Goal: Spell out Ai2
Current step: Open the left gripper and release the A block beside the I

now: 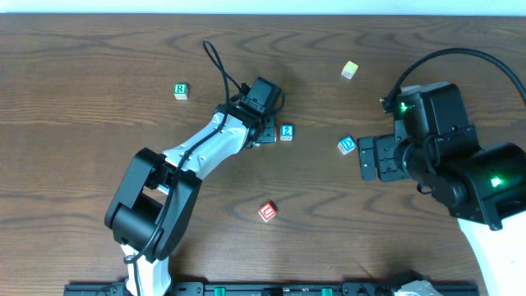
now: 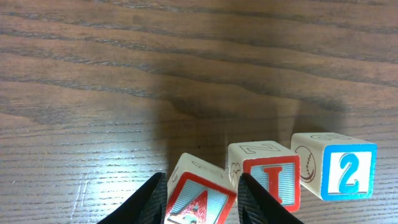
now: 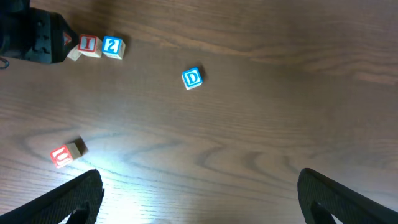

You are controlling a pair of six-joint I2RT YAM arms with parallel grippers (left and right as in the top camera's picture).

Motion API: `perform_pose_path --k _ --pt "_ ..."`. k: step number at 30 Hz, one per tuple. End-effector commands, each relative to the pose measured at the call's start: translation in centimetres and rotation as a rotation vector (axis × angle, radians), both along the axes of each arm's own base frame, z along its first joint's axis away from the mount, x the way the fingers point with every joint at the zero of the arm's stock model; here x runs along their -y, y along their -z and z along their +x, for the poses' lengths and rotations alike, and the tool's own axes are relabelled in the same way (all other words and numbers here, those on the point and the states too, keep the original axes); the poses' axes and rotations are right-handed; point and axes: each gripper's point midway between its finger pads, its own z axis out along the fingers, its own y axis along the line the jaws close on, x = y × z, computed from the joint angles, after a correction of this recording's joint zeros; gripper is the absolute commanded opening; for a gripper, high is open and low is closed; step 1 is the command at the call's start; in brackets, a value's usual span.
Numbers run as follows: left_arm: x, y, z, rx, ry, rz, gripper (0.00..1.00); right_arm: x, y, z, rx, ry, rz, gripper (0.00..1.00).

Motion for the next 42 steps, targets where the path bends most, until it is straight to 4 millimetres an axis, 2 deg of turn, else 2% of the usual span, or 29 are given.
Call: perform_pose_path --k 1,6,14,19,23,32,39,42 --pt "-0.7 0.7 -0.3 -0.009 -0.003 0.031 0.38 0.4 0.0 0.1 0.003 -0.001 -0.019 0.99" --pt "-0.7 0.7 -0.3 -0.008 -0.003 0.031 0.37 0.4 0.0 0.1 0.003 -0.001 -0.019 0.99" --pt "-0.7 0.7 -0.3 -0.009 -0.004 0.033 0.29 0.4 0.0 0.1 0.003 -0.001 -0.019 0.99" --pt "-0.8 0.7 -0.3 -0.009 -0.006 0.037 0.29 0.4 0.0 0.1 0.003 -0.001 -0.019 0.99" --pt "-1.7 0.7 -0.1 0.004 -0.024 0.082 0.24 0.4 0.0 0.1 0.003 -0.001 -0.019 0.99" --pt "-3.7 0.6 1.0 0.021 -0.074 0.109 0.27 0.4 0.0 0.1 0.003 -0.001 -0.019 0.99" --pt "-4.0 0.6 1.1 0.012 -0.081 0.095 0.27 0.4 0.0 0.1 0.003 -0.001 -0.019 0.99" --pt "-4.1 -0.1 1.3 0.029 -0.088 0.094 0.25 0.4 0.0 0.1 0.003 -0.001 -0.019 0.99"
